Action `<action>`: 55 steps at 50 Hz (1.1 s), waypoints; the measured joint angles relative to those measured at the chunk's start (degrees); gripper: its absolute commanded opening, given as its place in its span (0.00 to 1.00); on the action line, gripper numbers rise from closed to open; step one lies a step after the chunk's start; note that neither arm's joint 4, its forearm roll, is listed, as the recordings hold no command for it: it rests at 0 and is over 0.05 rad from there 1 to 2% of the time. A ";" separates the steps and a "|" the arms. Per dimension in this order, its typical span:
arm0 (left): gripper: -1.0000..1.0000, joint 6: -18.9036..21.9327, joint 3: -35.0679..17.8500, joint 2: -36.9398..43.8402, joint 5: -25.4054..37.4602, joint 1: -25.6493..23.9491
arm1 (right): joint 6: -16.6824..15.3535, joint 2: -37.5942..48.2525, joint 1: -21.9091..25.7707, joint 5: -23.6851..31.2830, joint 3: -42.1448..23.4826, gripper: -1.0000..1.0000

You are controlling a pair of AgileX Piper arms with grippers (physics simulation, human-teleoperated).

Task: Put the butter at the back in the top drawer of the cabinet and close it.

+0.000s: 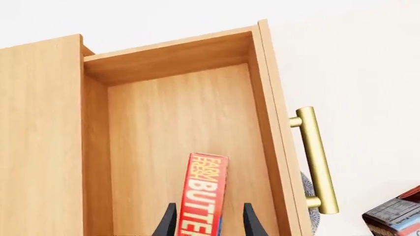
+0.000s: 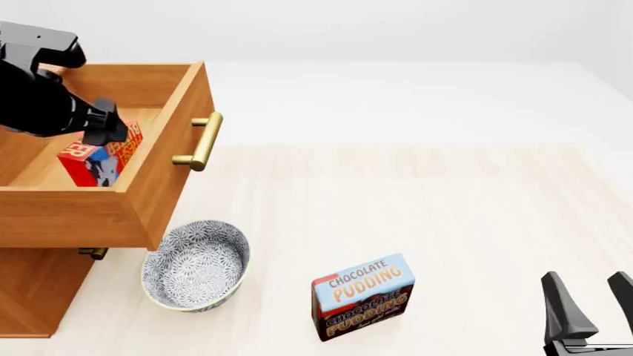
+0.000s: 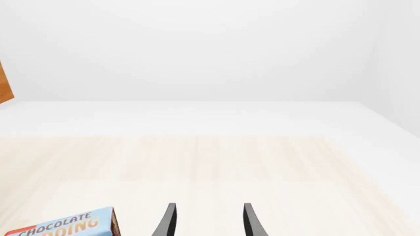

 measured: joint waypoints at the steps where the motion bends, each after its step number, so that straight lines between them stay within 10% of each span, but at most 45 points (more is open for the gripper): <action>1: 1.00 -0.09 -0.36 -0.10 0.23 -0.18 | 0.00 0.00 0.00 0.00 0.00 1.00; 55: 1.00 -2.17 -8.65 -6.01 2.97 -15.20 | 0.00 0.00 0.00 0.00 0.00 1.00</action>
